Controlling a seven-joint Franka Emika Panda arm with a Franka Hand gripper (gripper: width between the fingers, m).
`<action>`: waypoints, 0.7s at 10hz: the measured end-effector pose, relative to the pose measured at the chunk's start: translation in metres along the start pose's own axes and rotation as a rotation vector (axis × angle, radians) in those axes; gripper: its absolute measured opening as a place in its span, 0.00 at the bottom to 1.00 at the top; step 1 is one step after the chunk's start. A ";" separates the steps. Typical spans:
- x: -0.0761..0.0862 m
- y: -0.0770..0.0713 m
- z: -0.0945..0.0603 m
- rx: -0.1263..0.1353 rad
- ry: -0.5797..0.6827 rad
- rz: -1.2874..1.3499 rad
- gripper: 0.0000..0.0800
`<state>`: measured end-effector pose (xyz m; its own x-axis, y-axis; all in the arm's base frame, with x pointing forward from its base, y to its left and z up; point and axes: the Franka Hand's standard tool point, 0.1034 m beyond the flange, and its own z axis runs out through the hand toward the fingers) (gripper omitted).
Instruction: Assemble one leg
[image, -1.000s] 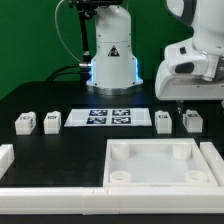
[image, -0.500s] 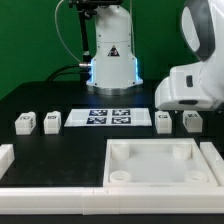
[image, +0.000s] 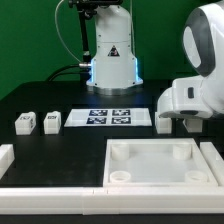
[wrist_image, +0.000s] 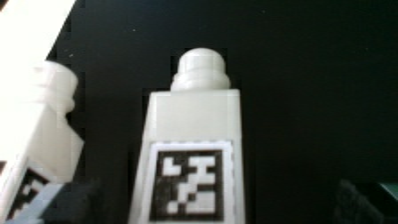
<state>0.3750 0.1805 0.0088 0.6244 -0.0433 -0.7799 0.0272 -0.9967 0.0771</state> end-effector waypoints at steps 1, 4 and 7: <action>0.000 0.000 0.002 -0.001 -0.001 -0.001 0.81; 0.000 0.000 0.002 -0.001 0.000 -0.002 0.59; 0.000 0.000 0.001 -0.001 -0.001 -0.002 0.36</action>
Offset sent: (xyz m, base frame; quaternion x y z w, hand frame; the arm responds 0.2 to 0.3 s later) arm 0.0000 0.0000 0.0000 0.0000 0.0000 0.0000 1.0000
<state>0.3737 0.1805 0.0081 0.6238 -0.0409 -0.7805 0.0296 -0.9967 0.0759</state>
